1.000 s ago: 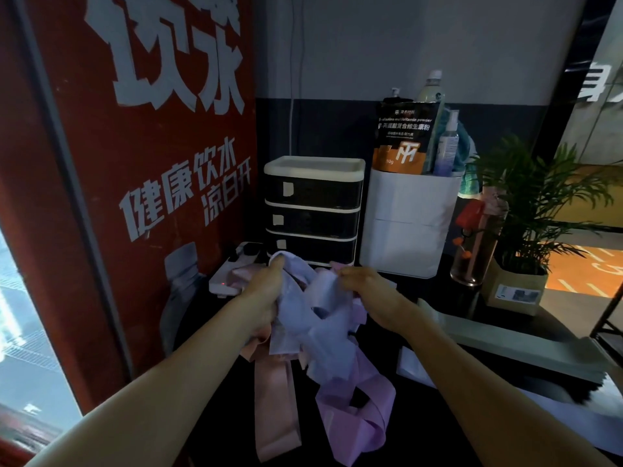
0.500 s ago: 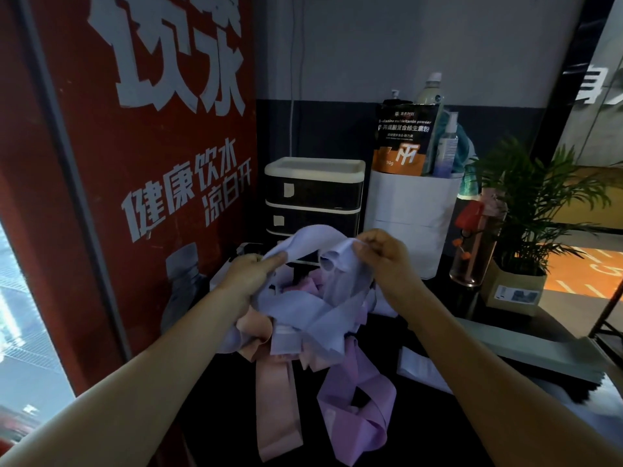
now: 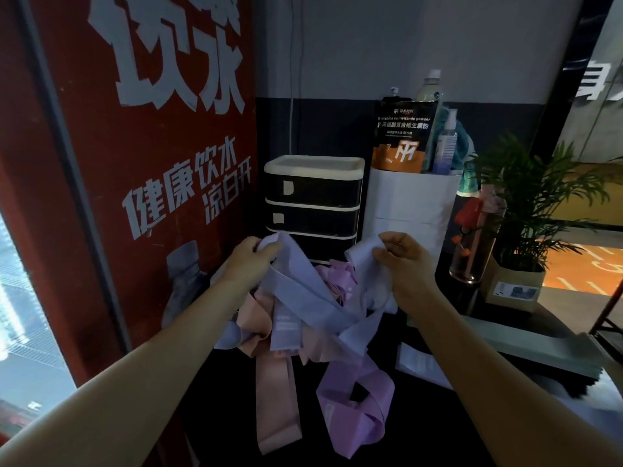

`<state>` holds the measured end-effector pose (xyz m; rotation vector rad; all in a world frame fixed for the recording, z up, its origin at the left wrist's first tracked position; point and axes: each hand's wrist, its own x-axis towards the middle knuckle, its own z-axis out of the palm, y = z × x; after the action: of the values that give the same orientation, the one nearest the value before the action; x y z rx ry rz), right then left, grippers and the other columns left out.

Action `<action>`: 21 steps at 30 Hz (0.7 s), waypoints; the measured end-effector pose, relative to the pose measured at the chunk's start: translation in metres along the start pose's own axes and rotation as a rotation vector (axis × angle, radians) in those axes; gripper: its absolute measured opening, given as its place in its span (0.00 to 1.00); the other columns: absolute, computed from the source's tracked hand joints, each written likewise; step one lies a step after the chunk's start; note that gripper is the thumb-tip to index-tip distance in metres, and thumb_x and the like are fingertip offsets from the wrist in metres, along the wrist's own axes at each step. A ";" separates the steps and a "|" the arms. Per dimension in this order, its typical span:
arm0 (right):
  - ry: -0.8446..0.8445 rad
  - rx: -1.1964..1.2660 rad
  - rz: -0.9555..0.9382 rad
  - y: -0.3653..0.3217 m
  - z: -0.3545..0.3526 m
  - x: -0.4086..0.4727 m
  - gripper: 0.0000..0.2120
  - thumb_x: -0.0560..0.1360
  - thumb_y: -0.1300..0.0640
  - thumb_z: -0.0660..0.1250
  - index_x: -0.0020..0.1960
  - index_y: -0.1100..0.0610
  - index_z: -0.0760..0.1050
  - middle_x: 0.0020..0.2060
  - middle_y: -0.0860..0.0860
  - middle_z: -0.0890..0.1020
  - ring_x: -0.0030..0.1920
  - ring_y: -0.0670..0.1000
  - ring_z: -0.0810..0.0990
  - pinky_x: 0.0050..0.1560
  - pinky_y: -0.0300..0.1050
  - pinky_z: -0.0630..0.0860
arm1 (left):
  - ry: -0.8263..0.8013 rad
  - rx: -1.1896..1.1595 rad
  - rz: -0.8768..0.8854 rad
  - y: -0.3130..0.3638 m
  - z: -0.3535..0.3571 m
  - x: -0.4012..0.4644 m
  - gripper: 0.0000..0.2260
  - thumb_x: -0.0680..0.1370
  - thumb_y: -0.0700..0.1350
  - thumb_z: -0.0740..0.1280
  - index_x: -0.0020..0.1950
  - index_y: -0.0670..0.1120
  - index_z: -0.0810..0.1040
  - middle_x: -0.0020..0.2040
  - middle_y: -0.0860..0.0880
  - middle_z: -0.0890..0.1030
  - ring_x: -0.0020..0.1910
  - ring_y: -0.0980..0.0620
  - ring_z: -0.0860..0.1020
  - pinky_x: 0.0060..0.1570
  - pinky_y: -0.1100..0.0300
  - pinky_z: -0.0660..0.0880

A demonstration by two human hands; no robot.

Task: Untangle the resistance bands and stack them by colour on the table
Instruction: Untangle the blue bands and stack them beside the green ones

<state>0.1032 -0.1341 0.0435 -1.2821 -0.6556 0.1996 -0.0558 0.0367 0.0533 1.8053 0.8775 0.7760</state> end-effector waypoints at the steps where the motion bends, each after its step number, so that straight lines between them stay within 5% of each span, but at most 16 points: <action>1: -0.002 -0.002 0.013 0.001 0.001 -0.001 0.13 0.72 0.72 0.65 0.42 0.54 0.75 0.32 0.46 0.81 0.34 0.40 0.78 0.40 0.32 0.74 | -0.025 0.115 0.003 -0.002 0.003 0.003 0.11 0.77 0.51 0.65 0.47 0.43 0.73 0.46 0.45 0.75 0.41 0.50 0.72 0.36 0.60 0.67; 5: 0.002 -0.029 0.058 0.006 -0.004 -0.006 0.11 0.74 0.71 0.65 0.44 0.54 0.75 0.38 0.51 0.80 0.39 0.46 0.77 0.45 0.39 0.73 | 0.018 0.620 0.040 -0.012 0.015 -0.005 0.26 0.72 0.52 0.69 0.65 0.43 0.66 0.65 0.42 0.61 0.64 0.42 0.64 0.58 0.53 0.68; 7: 0.012 -0.009 0.081 0.012 -0.005 -0.009 0.10 0.74 0.71 0.64 0.47 0.58 0.75 0.39 0.51 0.80 0.40 0.48 0.77 0.47 0.40 0.73 | 0.057 0.643 0.257 -0.020 0.026 -0.013 0.23 0.72 0.47 0.70 0.64 0.44 0.67 0.64 0.45 0.63 0.63 0.44 0.66 0.56 0.57 0.68; 10: 0.030 0.006 0.119 0.020 -0.007 -0.011 0.10 0.74 0.72 0.64 0.50 0.60 0.74 0.39 0.52 0.79 0.40 0.48 0.77 0.47 0.39 0.74 | -0.160 0.521 0.565 -0.034 0.044 -0.026 0.11 0.72 0.37 0.65 0.53 0.43 0.75 0.51 0.50 0.70 0.52 0.49 0.72 0.43 0.71 0.63; 12: 0.043 0.002 0.140 0.024 -0.010 -0.012 0.10 0.73 0.72 0.65 0.51 0.60 0.74 0.39 0.53 0.79 0.40 0.49 0.77 0.46 0.40 0.74 | -0.294 0.548 0.622 -0.045 0.067 -0.026 0.07 0.73 0.35 0.63 0.47 0.43 0.77 0.45 0.52 0.72 0.46 0.53 0.71 0.39 0.72 0.63; 14: 0.060 -0.026 0.156 0.028 -0.015 -0.013 0.10 0.73 0.71 0.65 0.50 0.59 0.74 0.40 0.54 0.79 0.40 0.49 0.77 0.44 0.40 0.74 | -0.362 0.606 0.570 -0.051 0.088 -0.022 0.06 0.76 0.34 0.63 0.48 0.35 0.78 0.49 0.39 0.77 0.51 0.50 0.73 0.44 0.68 0.66; 16: 0.072 -0.052 0.162 0.032 -0.022 -0.014 0.10 0.73 0.71 0.66 0.50 0.59 0.74 0.41 0.55 0.79 0.41 0.48 0.77 0.44 0.38 0.74 | -0.445 0.676 0.569 -0.055 0.103 -0.016 0.16 0.77 0.46 0.62 0.55 0.36 0.79 0.56 0.39 0.78 0.58 0.47 0.74 0.54 0.60 0.68; 18: 0.087 -0.081 0.162 0.037 -0.030 -0.014 0.10 0.72 0.71 0.66 0.49 0.60 0.75 0.42 0.56 0.79 0.42 0.49 0.77 0.44 0.37 0.73 | -0.556 0.810 0.661 -0.054 0.106 -0.015 0.28 0.72 0.62 0.53 0.59 0.46 0.79 0.57 0.47 0.79 0.57 0.48 0.75 0.54 0.59 0.70; 21: 0.106 -0.138 0.179 0.043 -0.040 -0.014 0.10 0.72 0.71 0.66 0.47 0.57 0.75 0.41 0.54 0.79 0.40 0.48 0.76 0.37 0.35 0.72 | -0.560 1.033 0.726 -0.061 0.107 -0.013 0.22 0.75 0.58 0.56 0.64 0.50 0.75 0.61 0.48 0.75 0.62 0.48 0.71 0.57 0.60 0.65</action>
<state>0.1233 -0.1612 -0.0066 -1.4751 -0.4701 0.2350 0.0099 -0.0066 -0.0418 3.1320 0.1812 0.1320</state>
